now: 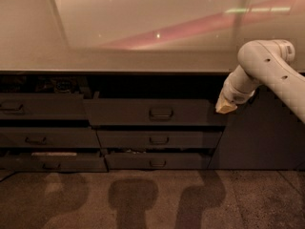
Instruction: Open top drawer
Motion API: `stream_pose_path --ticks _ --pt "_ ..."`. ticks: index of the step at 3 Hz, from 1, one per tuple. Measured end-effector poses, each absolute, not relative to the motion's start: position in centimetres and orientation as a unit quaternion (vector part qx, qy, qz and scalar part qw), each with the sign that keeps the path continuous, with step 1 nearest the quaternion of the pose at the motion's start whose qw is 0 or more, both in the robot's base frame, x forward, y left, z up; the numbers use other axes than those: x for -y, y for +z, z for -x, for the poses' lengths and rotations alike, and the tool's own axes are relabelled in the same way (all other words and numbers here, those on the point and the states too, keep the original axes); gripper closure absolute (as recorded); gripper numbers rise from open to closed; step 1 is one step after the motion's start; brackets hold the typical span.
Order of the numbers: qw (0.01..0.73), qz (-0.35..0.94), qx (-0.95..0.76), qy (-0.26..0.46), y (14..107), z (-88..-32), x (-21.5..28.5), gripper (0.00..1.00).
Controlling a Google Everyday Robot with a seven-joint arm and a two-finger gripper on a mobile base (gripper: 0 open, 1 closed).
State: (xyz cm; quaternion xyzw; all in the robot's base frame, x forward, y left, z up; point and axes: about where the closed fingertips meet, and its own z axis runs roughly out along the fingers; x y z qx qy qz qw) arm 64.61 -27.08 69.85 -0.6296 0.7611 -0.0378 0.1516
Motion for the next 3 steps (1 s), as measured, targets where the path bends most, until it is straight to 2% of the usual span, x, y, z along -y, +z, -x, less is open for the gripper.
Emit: stream_pose_path --ticks 1,3 --pt "0.152 0.63 -0.761 -0.038 69.84 -64.61 27.08 1.0" --pt "0.152 0.63 -0.761 -0.038 69.83 -64.61 27.08 0.57"
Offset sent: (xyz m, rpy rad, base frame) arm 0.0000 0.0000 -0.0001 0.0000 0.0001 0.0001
